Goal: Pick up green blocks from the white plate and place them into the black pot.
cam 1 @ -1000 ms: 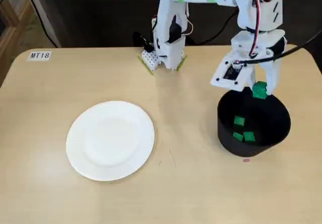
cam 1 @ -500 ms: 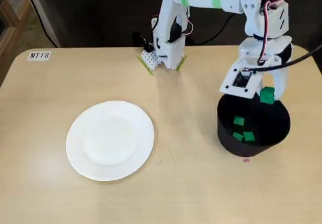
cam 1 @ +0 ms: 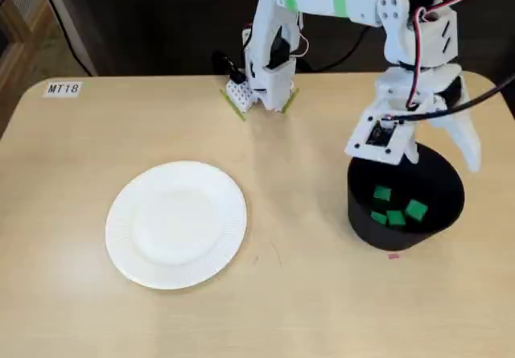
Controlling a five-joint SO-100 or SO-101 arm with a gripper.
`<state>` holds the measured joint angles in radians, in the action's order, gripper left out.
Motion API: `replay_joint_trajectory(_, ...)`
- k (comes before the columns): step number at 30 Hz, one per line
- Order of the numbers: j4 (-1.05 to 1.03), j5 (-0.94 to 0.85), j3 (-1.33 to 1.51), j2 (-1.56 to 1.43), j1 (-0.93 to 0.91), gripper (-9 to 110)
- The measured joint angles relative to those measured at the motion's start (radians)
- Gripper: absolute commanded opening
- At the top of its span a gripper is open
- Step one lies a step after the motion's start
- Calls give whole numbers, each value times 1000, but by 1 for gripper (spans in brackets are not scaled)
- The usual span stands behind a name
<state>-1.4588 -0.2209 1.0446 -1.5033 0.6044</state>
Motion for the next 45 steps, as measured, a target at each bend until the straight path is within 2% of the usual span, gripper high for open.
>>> replay_joint_trajectory(8, 91, 48, 11, -325, -262, -2)
replay_joint_trajectory(11, 187, 97, 137, -511, -385, -2)
replay_joint_trajectory(19, 420, 179, 928, -1157, -509, -2)
replay_joint_trajectory(25, 419, 190, 1508, -1666, -526, -2)
replay_joint_trajectory(37, 403, 112, 1882, -1744, -584, -2)
replay_joint_trajectory(45, 405, 126, 1940, -1746, -584, -2)
